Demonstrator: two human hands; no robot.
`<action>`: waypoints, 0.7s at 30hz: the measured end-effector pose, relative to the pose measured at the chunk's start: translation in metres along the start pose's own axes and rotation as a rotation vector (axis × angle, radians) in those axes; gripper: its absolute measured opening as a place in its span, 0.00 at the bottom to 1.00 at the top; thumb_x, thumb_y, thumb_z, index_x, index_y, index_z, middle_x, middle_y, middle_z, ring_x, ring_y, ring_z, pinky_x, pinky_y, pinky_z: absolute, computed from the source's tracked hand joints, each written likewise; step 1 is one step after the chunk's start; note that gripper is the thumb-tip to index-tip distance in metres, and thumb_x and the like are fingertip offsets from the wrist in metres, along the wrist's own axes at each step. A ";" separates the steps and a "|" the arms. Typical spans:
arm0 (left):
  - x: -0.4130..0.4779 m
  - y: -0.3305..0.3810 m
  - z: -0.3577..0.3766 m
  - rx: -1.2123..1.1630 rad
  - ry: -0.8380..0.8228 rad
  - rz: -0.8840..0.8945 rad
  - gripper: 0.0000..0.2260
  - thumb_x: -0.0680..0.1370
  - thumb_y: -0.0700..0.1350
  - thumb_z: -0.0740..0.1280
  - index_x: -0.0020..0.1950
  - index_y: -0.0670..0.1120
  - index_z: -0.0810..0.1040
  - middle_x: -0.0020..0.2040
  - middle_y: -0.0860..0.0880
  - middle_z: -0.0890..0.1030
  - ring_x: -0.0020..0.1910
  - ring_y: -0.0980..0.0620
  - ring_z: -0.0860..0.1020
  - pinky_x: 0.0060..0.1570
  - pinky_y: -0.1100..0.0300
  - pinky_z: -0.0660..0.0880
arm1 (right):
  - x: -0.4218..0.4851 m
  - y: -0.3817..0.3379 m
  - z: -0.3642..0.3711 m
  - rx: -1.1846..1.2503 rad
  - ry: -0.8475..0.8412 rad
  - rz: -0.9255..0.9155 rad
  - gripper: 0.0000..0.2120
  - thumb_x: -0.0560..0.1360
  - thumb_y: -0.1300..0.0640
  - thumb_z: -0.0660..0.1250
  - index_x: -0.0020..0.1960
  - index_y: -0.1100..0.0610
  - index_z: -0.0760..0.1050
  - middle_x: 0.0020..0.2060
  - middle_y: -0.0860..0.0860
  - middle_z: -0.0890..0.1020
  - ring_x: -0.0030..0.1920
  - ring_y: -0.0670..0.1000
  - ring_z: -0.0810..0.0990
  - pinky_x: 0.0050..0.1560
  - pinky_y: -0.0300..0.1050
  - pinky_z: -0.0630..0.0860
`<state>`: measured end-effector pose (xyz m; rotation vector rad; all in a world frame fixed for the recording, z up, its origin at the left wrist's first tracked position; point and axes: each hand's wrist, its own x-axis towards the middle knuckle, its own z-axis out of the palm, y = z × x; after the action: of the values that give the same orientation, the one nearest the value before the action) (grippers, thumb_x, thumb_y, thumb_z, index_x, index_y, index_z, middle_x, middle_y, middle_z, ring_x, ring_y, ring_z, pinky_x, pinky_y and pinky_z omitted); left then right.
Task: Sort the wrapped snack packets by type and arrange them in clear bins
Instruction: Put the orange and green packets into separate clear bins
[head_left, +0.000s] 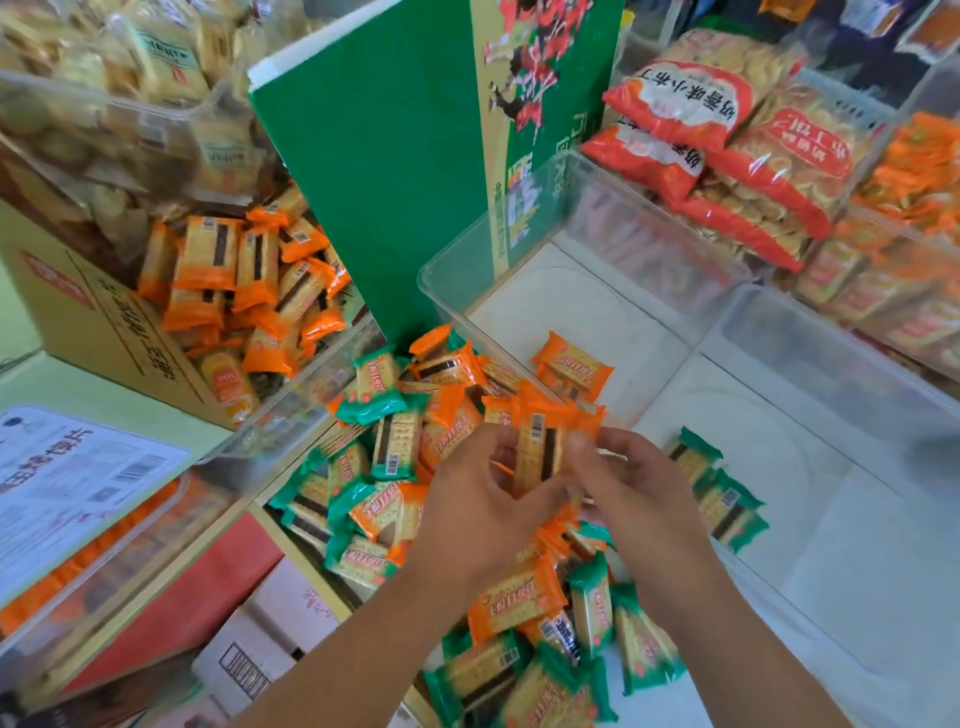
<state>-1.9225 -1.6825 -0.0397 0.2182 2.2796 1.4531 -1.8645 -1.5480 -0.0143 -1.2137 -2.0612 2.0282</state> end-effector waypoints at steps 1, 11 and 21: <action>-0.002 0.003 0.001 0.008 -0.022 0.044 0.17 0.70 0.58 0.80 0.54 0.59 0.79 0.47 0.60 0.82 0.41 0.57 0.82 0.38 0.56 0.81 | 0.001 -0.003 -0.001 -0.013 -0.006 -0.006 0.12 0.75 0.45 0.74 0.56 0.47 0.80 0.42 0.47 0.87 0.43 0.47 0.87 0.43 0.44 0.81; 0.049 -0.031 -0.007 0.287 -0.050 -0.175 0.33 0.76 0.66 0.69 0.75 0.49 0.71 0.62 0.52 0.80 0.57 0.54 0.77 0.49 0.59 0.75 | 0.100 -0.049 -0.029 -0.402 0.230 -0.230 0.15 0.72 0.41 0.75 0.53 0.45 0.76 0.40 0.44 0.84 0.39 0.44 0.83 0.40 0.45 0.78; 0.077 -0.028 0.011 0.181 0.032 -0.362 0.37 0.73 0.59 0.74 0.78 0.51 0.66 0.61 0.52 0.78 0.51 0.48 0.82 0.50 0.46 0.83 | 0.130 -0.033 -0.019 -0.759 0.035 -0.195 0.13 0.77 0.44 0.68 0.61 0.44 0.78 0.53 0.44 0.83 0.55 0.49 0.81 0.58 0.52 0.78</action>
<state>-1.9838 -1.6586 -0.0887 -0.1606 2.3264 1.0762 -1.9627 -1.4609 -0.0480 -1.0094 -2.9019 1.1420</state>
